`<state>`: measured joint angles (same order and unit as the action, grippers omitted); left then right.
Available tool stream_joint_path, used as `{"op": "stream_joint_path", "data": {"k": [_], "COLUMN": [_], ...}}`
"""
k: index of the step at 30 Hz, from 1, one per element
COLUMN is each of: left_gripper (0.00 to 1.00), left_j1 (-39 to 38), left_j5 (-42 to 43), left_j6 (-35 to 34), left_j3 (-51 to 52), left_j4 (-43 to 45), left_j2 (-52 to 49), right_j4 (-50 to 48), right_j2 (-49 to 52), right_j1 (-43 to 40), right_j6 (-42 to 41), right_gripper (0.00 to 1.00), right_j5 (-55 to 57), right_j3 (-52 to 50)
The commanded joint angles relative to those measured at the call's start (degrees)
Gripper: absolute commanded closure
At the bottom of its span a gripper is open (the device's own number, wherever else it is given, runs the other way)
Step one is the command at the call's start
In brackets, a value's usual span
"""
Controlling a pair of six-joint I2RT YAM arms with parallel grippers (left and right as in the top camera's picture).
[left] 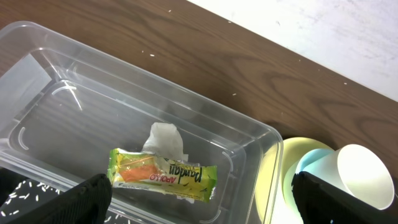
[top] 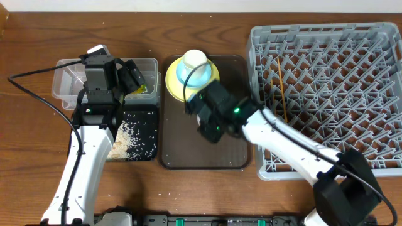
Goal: Sort waste into correct bins and load items into the dishwasher rack
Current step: 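Carry the white bowl with the right gripper to the rack's back edge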
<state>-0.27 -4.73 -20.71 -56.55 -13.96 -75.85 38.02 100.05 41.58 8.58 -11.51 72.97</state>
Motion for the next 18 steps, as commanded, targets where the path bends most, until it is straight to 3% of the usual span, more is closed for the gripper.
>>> {"op": "stream_joint_path", "data": {"k": [1, 6, 13, 18], "left_gripper": [0.05, 0.05, 0.05, 0.05], "left_j1": [0.11, 0.11, 0.11, 0.11], "left_j5": [-0.7, -0.7, -0.7, -0.68], "left_j6": [0.55, 0.55, 0.55, 0.55], "left_j3": [-1.05, -1.05, -1.05, -1.05], "left_j4": [-0.11, -0.11, -0.11, -0.11], "left_j2": [0.24, 0.24, 0.24, 0.24], "right_j4": [0.35, -2.54, -21.03, -30.01], "right_j2": [0.24, 0.24, 0.37, 0.37], "right_j1": [-4.24, -13.44, -30.29, -40.19], "right_j6": [-5.44, -9.11, -16.44, -18.82], "right_gripper": [0.99, 0.99, 0.99, 0.99], "right_j5": [-6.67, -20.57, -46.16, -50.47], "right_j3": [5.53, 10.36, 10.86, 10.86]}}
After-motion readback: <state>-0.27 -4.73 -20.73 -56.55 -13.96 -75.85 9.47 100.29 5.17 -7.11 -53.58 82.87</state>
